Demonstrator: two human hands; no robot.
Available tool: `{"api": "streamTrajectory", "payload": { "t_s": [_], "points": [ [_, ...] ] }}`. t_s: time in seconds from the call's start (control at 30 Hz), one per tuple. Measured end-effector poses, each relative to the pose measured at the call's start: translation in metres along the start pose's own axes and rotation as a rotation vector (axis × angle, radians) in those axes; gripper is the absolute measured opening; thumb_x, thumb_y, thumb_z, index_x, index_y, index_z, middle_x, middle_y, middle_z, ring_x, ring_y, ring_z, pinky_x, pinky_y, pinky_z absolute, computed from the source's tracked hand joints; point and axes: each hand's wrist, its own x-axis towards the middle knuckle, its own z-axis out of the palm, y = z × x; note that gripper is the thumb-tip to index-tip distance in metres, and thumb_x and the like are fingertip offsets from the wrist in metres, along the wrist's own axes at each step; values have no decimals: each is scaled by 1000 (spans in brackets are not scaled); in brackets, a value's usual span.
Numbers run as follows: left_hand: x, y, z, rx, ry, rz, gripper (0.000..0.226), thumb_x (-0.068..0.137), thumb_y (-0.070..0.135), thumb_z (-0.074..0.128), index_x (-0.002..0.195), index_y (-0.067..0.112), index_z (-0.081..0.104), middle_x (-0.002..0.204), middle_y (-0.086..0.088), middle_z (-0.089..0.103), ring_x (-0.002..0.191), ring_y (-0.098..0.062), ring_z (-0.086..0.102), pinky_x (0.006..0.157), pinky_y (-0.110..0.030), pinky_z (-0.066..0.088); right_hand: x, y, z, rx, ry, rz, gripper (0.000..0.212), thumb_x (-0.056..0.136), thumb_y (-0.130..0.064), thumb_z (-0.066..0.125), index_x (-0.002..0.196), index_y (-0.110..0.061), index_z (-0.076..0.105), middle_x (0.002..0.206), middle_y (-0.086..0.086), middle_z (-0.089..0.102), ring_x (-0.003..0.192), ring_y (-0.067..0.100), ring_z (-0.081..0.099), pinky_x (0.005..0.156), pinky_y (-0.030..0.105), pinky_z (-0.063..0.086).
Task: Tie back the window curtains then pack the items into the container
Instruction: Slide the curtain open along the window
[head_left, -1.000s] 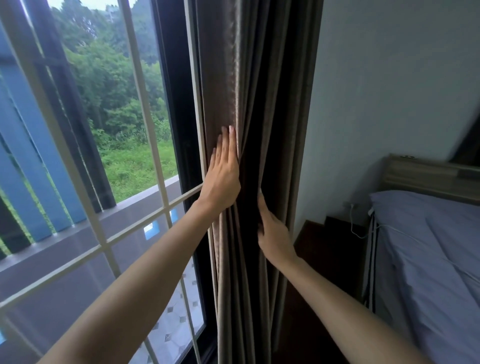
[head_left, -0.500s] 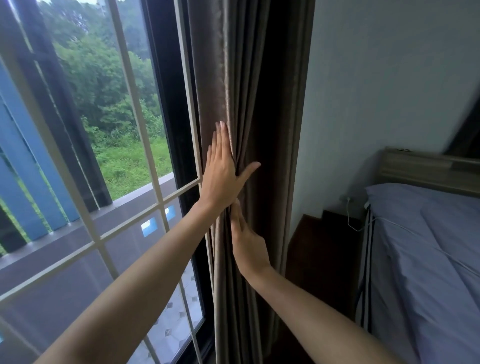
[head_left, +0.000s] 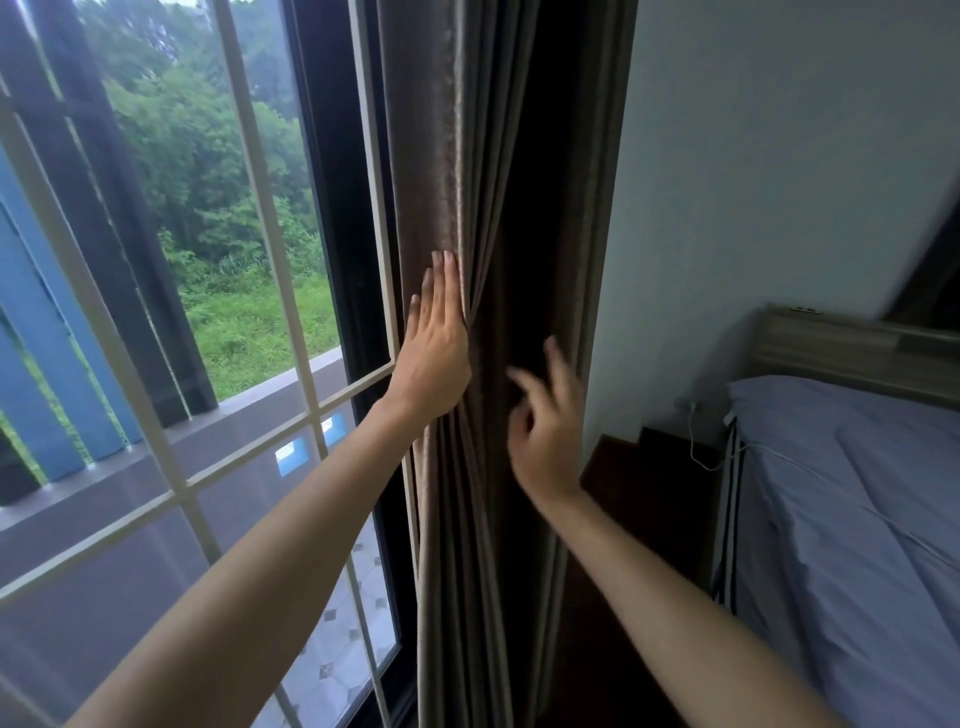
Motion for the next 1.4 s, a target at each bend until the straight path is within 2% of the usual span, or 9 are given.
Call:
{"api": "streamTrajectory", "payload": {
  "t_s": [0.13,0.27,0.37,0.57,0.67,0.87,1.03,1.2,1.4],
  "points": [
    [0,1,0,-13,-12,18,73,100,6,30,142,12,-29,158,-10,-22,146,-21,-20,121,-39,-7,62,20,-9,-7,56,146,52,93,-8,57,143,-13,41,154,13,30,141,27,32,113,44,37],
    [1,4,-2,-33,-42,14,67,102,14,27,146,9,-24,158,-10,-24,145,-20,-22,120,-39,-9,82,36,-9,74,-83,350,70,97,-18,52,155,-21,14,137,5,51,116,20,57,93,34,50],
    [1,3,-4,-40,-64,10,68,102,14,28,146,9,-23,157,-11,-24,144,-21,-23,120,-39,-9,71,46,1,17,-172,429,68,97,-18,54,154,-23,18,117,4,60,105,18,55,86,31,48],
    [1,1,-5,-49,-73,12,70,101,12,30,146,10,-24,158,-10,-23,145,-22,-21,121,-41,-6,50,48,12,46,-288,395,29,95,-10,53,124,-12,52,123,11,55,110,30,58,86,29,47],
    [2,1,-5,-55,-79,10,71,101,10,30,146,10,-24,158,-10,-23,145,-22,-21,121,-42,-6,33,34,11,66,-316,374,46,97,-8,50,142,-13,39,139,6,53,121,23,57,97,30,47],
    [3,-1,-4,-55,-100,18,71,101,11,30,144,12,-28,157,-10,-25,145,-22,-22,121,-44,-5,-14,2,0,63,-405,232,60,98,-18,52,152,-20,25,122,3,65,102,18,67,89,21,46],
    [3,1,-3,-70,-110,28,73,97,2,28,146,10,-25,157,-8,-26,144,-20,-25,121,-43,-8,-39,-4,12,7,-442,96,85,95,-3,52,154,-39,2,153,1,40,64,10,65,56,22,57],
    [1,4,-3,-133,-98,14,73,95,1,27,147,12,-23,158,-6,-25,144,-16,-25,121,-42,-8,-49,-13,13,-77,-460,104,96,92,-4,55,152,-44,-9,160,11,21,97,17,67,52,24,56],
    [-6,5,-1,-310,22,-20,69,102,39,34,152,19,-9,162,1,-9,148,-9,-11,120,-32,-5,-59,-19,15,-106,-497,97,98,91,-4,55,151,-43,-12,159,6,27,123,26,55,67,32,61]
  ]
}}
